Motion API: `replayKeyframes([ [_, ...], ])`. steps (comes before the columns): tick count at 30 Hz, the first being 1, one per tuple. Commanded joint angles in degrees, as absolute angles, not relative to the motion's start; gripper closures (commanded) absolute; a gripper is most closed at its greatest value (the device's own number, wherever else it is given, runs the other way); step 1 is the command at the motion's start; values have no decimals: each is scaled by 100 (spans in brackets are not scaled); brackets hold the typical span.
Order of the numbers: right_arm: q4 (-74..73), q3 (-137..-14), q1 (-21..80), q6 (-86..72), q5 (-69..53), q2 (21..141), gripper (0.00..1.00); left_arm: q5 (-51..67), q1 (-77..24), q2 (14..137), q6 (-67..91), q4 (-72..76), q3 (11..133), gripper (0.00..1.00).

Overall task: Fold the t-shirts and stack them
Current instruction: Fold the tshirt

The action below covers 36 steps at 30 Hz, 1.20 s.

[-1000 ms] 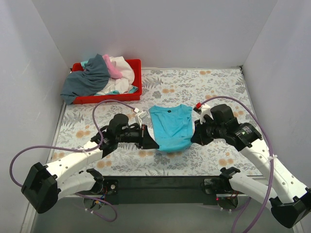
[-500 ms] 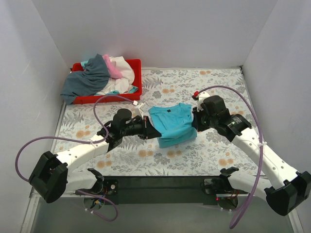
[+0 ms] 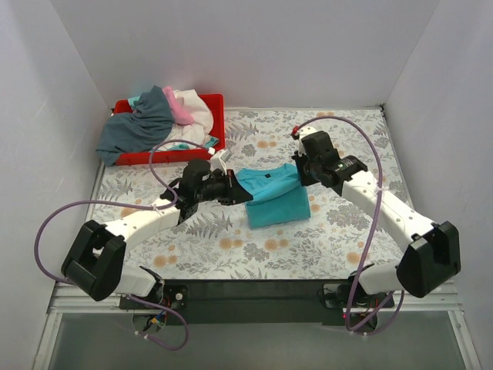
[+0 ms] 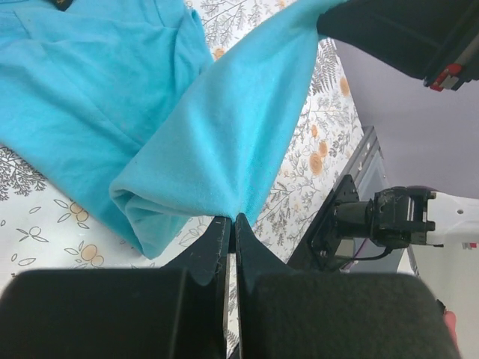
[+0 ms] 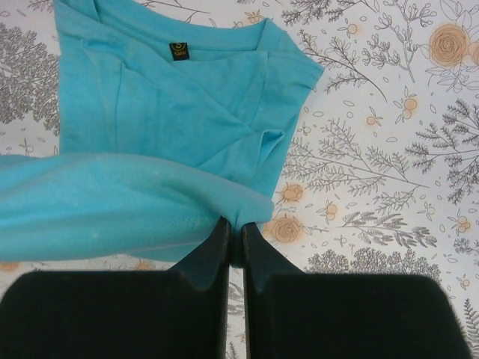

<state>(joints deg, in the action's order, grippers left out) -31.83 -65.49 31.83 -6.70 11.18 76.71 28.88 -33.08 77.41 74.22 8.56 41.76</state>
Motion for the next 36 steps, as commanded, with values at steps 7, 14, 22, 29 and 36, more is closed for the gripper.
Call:
replayKeyframes([
  [7, -2602, -7479, 2831, -317, 1187, 8893, 99, 2743, -2962, 8646, 7164, 757, 4807, 100],
  [14, -2566, -7857, 2619, -316, 993, 9746, 99, 2663, -2760, 9333, 7049, 598, 5264, 100],
  [22, -2584, -8533, 2365, -281, 765, 10414, 95, 2251, -2514, 10185, 6855, 115, 6055, 100],
  [29, -2453, -9194, 2180, -413, 1458, 10469, 47, 986, -2303, 10161, 6750, -281, 6776, 59],
  [36, -1750, -8114, 1995, -457, 1240, 9519, 31, 852, -2338, 9861, 6794, -36, 6865, 37],
])
